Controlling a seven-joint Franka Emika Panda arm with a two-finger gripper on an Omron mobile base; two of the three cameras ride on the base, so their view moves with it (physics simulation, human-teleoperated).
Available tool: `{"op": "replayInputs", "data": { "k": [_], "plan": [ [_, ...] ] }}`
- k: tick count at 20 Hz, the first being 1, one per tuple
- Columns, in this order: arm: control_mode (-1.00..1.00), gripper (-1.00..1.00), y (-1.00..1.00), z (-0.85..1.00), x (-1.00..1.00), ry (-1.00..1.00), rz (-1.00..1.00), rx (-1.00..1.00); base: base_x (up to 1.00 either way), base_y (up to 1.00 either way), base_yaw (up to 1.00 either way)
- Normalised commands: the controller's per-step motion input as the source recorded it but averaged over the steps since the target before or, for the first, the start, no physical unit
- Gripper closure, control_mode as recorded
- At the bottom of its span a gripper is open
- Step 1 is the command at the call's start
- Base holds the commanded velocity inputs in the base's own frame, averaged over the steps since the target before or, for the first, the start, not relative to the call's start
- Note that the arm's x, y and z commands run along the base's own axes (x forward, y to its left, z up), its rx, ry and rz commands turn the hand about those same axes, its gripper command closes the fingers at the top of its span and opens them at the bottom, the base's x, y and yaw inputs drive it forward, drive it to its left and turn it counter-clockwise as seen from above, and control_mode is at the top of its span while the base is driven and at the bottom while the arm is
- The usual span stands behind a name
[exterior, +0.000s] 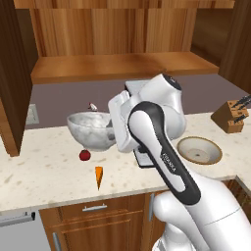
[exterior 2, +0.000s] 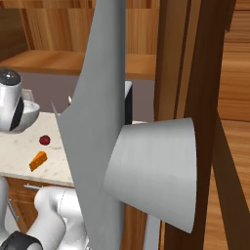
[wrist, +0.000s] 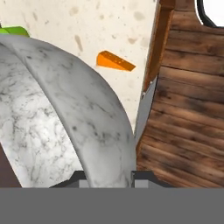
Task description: Pick both bowls and place them on the counter. Then place the cheese in one bowl and place the tomato in the other bowl.
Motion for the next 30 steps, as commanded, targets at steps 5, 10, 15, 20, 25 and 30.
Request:
{"op": "replayInputs", "data": {
  "k": [5, 10, 15, 20, 25, 30],
  "plan": [
    [-1.00, 1.00, 0.15, -0.36, 0.04, 0.07, 0.01, 0.00, 0.00, 0.00, 0.00],
    [-1.00, 1.00, 0.09, -0.42, 0.05, 0.08, 0.05, -0.01, 0.00, 0.00, 0.00],
    [-1.00, 1.00, 0.23, -0.51, 0.16, 0.00, 0.06, -0.06, 0.00, 0.00, 0.00],
    [-1.00, 1.00, 0.35, -0.51, 0.19, -0.04, 0.06, -0.07, 0.00, 0.00, 0.00],
    [-1.00, 1.00, 0.24, -0.43, 0.30, -0.04, 0.03, -0.01, 0.00, 0.00, 0.00],
    [-1.00, 1.00, 0.26, -0.36, 0.36, -0.04, 0.02, 0.00, 0.00, 0.00, 0.00]
  ]
}}
